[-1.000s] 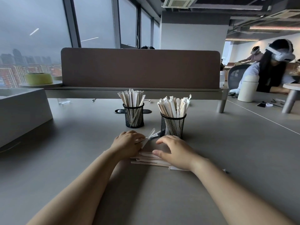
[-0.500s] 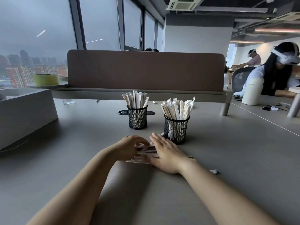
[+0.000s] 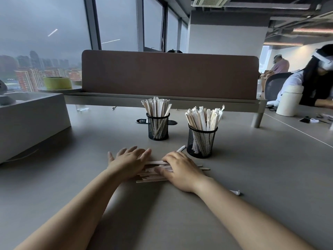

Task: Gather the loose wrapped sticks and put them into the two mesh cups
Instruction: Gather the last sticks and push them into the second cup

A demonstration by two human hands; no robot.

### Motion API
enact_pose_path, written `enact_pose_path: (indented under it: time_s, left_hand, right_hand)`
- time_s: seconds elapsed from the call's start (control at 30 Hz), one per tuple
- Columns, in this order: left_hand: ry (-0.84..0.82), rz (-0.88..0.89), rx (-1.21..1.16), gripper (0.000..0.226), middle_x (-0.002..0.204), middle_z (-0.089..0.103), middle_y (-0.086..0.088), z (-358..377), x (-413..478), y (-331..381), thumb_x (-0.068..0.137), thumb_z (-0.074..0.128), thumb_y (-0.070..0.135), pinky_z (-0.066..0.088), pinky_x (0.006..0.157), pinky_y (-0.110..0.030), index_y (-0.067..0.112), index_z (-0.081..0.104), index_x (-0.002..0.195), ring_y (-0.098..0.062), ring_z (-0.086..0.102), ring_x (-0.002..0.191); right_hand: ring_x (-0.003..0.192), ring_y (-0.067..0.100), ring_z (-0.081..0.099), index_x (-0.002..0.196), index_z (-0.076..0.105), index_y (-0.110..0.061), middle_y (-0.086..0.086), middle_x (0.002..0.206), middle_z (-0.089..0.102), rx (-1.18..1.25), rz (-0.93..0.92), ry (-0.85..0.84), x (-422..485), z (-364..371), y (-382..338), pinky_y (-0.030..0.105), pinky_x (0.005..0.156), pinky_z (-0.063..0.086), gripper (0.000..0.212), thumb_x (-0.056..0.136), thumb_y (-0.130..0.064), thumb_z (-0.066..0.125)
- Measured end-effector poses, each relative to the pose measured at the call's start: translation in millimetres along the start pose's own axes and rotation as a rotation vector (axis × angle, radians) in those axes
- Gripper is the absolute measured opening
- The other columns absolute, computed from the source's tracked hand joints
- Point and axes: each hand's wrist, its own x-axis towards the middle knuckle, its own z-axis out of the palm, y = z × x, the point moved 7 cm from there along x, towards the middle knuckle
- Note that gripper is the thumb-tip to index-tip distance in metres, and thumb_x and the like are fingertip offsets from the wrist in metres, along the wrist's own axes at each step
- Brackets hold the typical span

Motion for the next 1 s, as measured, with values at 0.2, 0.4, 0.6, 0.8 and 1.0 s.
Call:
enact_pose_path:
  time_s: [0.2,0.4,0.6,0.8,1.0]
  left_hand:
    - [-0.055,0.02,-0.005,0.052,0.158,0.022,0.003,14.5,-3.0,3.6,0.097,0.01,0.053,0.007,0.117,-0.052,0.041,0.018,0.147,-0.028,0.011,0.147]
    - [-0.001,0.161,-0.34,0.057,0.146,0.046,-0.007,5.0,-10.2,29.9,0.099,0.02,0.047,0.025,0.114,-0.033,0.015,0.045,0.138,-0.02,0.036,0.138]
    - [-0.168,0.374,-0.301,0.098,0.137,0.052,0.005,11.8,-23.8,39.8,0.064,0.024,0.094,0.03,0.114,-0.038,0.029,0.048,0.133,-0.012,0.042,0.131]
    - [-0.143,0.331,-0.192,0.084,0.151,0.036,0.009,7.6,-33.2,39.2,0.078,0.011,0.079,0.015,0.116,-0.027,0.031,0.035,0.143,-0.011,0.025,0.142]
    - [-0.105,0.331,-0.118,0.052,0.155,0.03,0.008,16.0,-34.6,50.2,0.1,0.01,0.045,0.01,0.117,-0.024,0.03,0.028,0.147,-0.008,0.018,0.145]
  right_hand:
    - [0.129,0.024,0.041,0.128,0.048,-0.009,0.009,0.135,0.046,0.124,-0.016,0.07,2.8,2.8,-22.2,0.031,0.106,0.03,0.045,0.094,-0.04,0.05]
    - [0.135,0.022,0.038,0.125,0.054,-0.019,0.001,0.143,0.046,0.032,0.037,0.144,7.3,-13.5,-6.7,0.032,0.108,0.026,0.037,0.097,-0.04,0.041]
    - [0.139,0.02,0.032,0.138,0.041,-0.025,0.0,0.148,0.042,0.037,0.056,-0.117,-1.7,-3.6,9.0,0.035,0.114,0.021,0.05,0.099,-0.05,0.023]
    - [0.133,0.018,0.043,0.134,0.046,-0.025,-0.001,0.141,0.051,0.197,0.034,0.01,-12.0,-26.9,17.7,0.039,0.11,0.03,0.075,0.085,-0.072,0.013]
    - [0.148,0.013,0.004,0.147,0.013,-0.037,-0.01,0.159,0.013,0.024,0.04,-0.099,-26.0,-4.9,14.0,0.034,0.12,0.0,0.111,0.054,-0.087,-0.018]
